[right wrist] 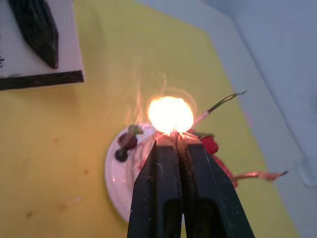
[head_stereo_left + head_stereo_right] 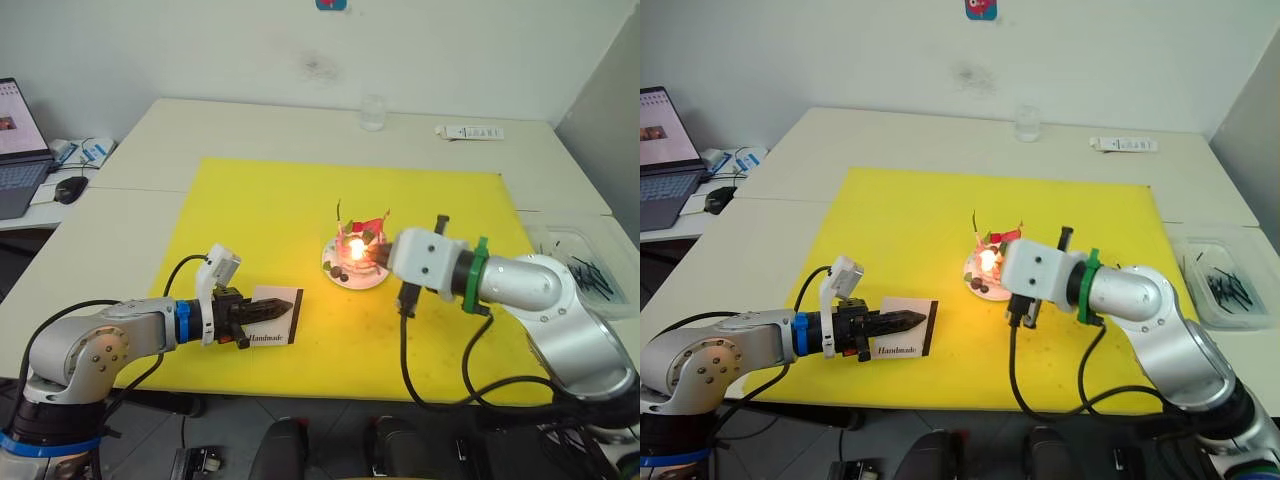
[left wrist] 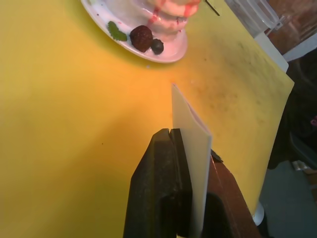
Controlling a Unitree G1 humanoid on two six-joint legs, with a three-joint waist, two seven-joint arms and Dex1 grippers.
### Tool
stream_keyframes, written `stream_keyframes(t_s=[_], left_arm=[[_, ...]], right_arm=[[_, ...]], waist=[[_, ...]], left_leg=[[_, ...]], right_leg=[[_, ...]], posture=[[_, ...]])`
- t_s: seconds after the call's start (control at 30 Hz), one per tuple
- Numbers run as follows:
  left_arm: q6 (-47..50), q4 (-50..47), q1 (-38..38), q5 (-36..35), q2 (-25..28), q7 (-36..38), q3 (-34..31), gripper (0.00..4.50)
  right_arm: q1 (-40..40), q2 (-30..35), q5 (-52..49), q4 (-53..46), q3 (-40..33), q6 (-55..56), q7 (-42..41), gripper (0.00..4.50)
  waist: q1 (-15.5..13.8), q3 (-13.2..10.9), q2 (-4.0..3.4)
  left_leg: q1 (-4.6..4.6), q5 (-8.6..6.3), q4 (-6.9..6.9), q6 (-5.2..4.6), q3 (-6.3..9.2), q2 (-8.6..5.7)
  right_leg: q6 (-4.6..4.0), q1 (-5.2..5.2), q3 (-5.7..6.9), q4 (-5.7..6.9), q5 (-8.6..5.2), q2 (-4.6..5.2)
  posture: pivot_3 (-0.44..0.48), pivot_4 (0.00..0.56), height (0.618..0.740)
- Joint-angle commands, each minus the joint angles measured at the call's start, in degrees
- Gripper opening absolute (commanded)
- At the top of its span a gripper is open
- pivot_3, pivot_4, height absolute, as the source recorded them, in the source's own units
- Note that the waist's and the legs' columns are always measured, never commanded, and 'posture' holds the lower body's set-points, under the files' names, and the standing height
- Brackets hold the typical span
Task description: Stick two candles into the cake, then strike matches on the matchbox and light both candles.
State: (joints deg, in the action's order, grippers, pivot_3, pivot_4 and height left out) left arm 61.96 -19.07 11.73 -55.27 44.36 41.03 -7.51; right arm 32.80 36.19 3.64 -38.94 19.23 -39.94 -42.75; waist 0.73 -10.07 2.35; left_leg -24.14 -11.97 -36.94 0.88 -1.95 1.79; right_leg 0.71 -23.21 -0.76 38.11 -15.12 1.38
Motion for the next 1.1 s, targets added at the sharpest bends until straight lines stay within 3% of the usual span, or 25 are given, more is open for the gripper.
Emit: stream_keyframes(t_s=[0.03, 0.33, 1.1], left_arm=[[-1.1, -2.8, -0.1, 0.0, -1.7, 0.5, 1.5, 0.0], [-0.5, -3.9, 1.3, 0.1, -4.8, -0.8, 3.0, 0.0], [-0.9, -2.5, 1.2, 1.3, -3.9, -0.2, 1.8, 0.0]], right_arm=[[4.1, -1.1, 4.2, 5.2, 2.2, 4.0, 2.5, 0.03], [10.7, -4.7, 9.6, 19.1, 4.3, 12.9, 4.4, 0.03], [9.3, -6.7, 13.6, 19.4, 3.3, 13.1, 2.3, 0.03]], waist=[[-0.2, 0.0, 0.0], [-0.7, 0.0, 0.0], [-0.6, 0.0, 0.0]], left_leg=[[-0.01, 0.0, 0.0, 0.0, -0.05, -0.02], [-0.08, 0.0, 0.0, -0.01, -0.07, -0.08], [-0.11, 0.0, -0.01, -0.01, -0.04, -0.07]], right_leg=[[0.01, 0.0, -0.03, -0.03, 0.0, 0.02], [0.13, -0.03, -0.02, -0.03, 0.32, -0.01], [0.15, -0.03, 0.03, -0.02, 0.33, -0.01]], posture=[[0.0, 0.15, 0.738], [0.0, 0.15, 0.738], [0.0, 0.15, 0.738]])
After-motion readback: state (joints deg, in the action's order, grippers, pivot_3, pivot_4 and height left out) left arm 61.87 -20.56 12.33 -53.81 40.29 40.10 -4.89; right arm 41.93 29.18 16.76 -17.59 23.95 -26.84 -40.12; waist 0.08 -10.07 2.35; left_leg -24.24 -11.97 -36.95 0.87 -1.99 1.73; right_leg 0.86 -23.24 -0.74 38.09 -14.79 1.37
